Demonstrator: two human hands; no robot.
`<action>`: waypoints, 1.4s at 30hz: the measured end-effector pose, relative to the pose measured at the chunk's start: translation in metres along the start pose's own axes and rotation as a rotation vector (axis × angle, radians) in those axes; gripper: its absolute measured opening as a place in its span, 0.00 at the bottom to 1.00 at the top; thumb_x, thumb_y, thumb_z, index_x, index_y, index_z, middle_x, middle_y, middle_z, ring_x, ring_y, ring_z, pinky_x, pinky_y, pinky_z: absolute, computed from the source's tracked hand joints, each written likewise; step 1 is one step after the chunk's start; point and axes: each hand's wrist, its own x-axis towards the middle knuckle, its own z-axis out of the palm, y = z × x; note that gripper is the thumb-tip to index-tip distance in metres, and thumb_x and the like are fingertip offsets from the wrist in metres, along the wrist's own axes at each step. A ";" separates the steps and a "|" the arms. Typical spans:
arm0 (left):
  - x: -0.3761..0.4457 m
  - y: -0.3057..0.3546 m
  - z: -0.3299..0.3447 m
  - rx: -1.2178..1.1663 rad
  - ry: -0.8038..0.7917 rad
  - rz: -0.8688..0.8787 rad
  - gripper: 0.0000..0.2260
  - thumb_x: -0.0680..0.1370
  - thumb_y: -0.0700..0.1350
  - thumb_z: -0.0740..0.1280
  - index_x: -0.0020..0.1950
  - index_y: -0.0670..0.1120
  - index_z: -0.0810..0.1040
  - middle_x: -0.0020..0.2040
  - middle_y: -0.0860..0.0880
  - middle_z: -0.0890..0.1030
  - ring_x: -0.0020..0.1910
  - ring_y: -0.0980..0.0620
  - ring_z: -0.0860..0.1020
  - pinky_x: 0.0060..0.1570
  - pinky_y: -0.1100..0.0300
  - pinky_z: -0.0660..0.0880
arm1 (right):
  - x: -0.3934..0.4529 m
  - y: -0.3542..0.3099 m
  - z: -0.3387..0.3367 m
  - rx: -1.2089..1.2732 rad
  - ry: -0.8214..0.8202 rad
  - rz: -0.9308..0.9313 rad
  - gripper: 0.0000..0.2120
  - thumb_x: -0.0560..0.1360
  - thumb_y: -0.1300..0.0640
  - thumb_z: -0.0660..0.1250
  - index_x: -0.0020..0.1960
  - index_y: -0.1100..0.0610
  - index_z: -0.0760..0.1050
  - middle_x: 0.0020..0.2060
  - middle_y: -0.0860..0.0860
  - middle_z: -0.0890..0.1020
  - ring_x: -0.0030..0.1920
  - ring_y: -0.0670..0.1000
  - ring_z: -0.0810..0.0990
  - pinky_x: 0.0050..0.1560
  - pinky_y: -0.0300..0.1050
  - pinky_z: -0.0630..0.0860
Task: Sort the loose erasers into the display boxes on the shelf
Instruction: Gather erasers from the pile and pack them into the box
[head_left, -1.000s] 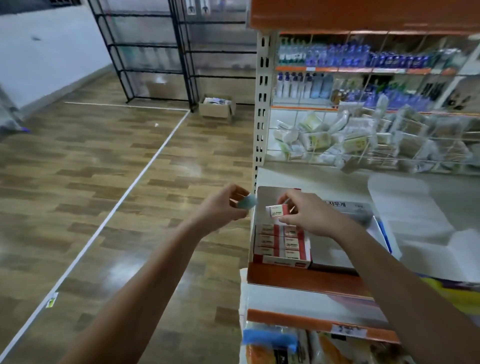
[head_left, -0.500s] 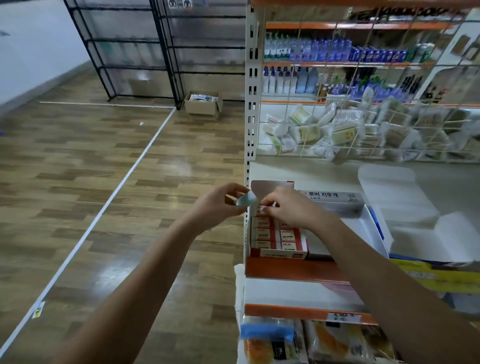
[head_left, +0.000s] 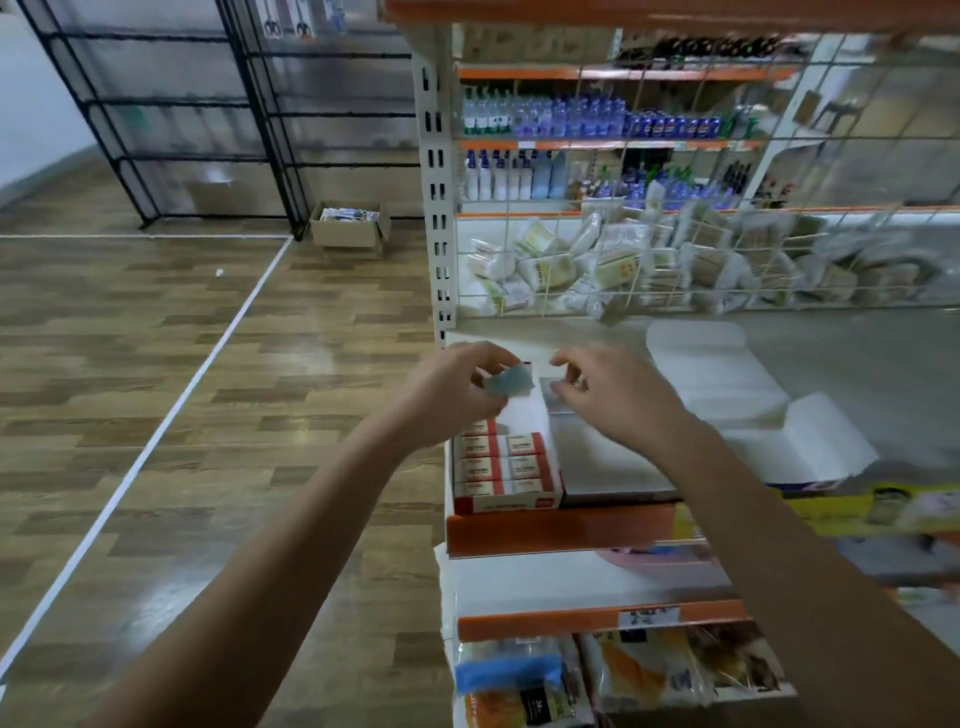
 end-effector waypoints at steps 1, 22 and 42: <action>0.004 0.007 0.005 0.009 -0.024 0.036 0.16 0.75 0.41 0.68 0.61 0.51 0.74 0.55 0.55 0.77 0.48 0.60 0.75 0.39 0.69 0.74 | -0.005 0.009 -0.007 0.002 0.010 0.045 0.16 0.77 0.51 0.62 0.65 0.52 0.72 0.51 0.49 0.79 0.49 0.49 0.76 0.48 0.46 0.72; 0.062 0.066 0.119 0.268 -0.561 0.169 0.16 0.78 0.47 0.65 0.65 0.48 0.75 0.60 0.49 0.79 0.56 0.51 0.77 0.55 0.61 0.73 | -0.063 0.089 -0.009 -0.021 -0.181 0.479 0.17 0.77 0.50 0.62 0.34 0.55 0.62 0.31 0.51 0.69 0.31 0.48 0.67 0.30 0.42 0.60; 0.072 0.070 0.134 0.345 -0.437 0.102 0.12 0.75 0.49 0.66 0.51 0.43 0.83 0.50 0.45 0.83 0.49 0.47 0.80 0.51 0.54 0.76 | -0.067 0.090 -0.016 0.088 -0.216 0.455 0.19 0.79 0.48 0.59 0.33 0.57 0.63 0.31 0.52 0.70 0.31 0.49 0.67 0.31 0.41 0.61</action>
